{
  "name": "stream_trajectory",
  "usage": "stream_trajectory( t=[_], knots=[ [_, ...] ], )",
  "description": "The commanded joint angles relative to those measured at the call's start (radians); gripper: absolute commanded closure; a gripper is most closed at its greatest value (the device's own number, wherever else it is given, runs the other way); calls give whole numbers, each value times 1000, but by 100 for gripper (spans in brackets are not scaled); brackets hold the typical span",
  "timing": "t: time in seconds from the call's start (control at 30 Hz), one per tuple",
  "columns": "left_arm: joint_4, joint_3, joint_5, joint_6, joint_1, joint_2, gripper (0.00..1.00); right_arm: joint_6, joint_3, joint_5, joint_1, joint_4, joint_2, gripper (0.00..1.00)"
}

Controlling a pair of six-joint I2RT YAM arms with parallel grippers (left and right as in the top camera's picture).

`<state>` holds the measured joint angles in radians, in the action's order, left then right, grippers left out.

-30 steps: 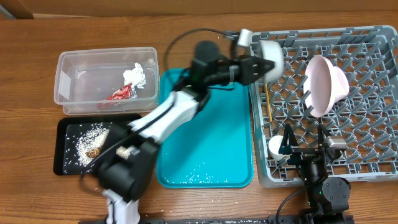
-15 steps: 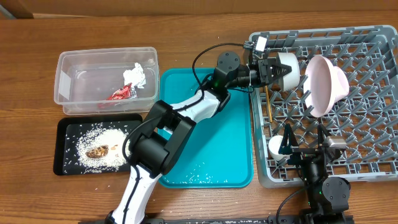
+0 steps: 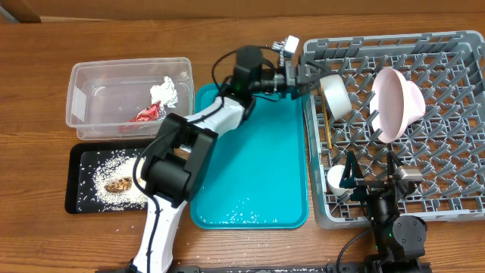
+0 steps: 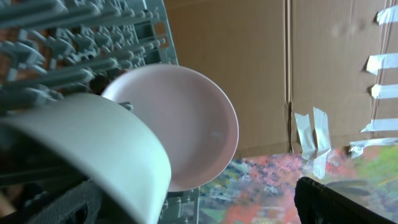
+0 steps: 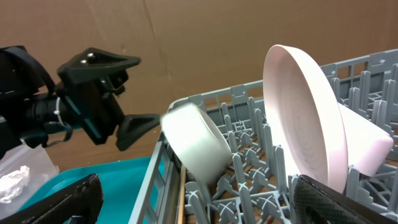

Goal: Sort waste into correct bins and load items into the dishwasher

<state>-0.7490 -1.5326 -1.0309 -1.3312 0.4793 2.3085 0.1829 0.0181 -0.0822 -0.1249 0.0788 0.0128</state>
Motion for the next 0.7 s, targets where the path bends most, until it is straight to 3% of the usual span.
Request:
stream_trajectory(
  t=[0.0,0.1,0.23,0.43,0.57,0.67],
  knots=[
    [15,-26,-90,31,-37,-6,0,0,-10,-5,3,-5,-10,0],
    [137,-26,-107,116,-59,-42,0,0,-10,-5,3,-5,-10,0],
    [541,-26,-6,399,-76,-150,0,0,-10,-5,3,-5,-10,0],
    [1299,-55,472,860,-78,-442,0,0,-10,-5,3,-5,-10,0],
    [1633,-69,792,999,-77,-671,0,0,-10,-5,3,-5,-10,0],
    [1821,-69,999,1017,-74,-840,0,0,-10,-5,3,-5,-10,0]
  ],
)
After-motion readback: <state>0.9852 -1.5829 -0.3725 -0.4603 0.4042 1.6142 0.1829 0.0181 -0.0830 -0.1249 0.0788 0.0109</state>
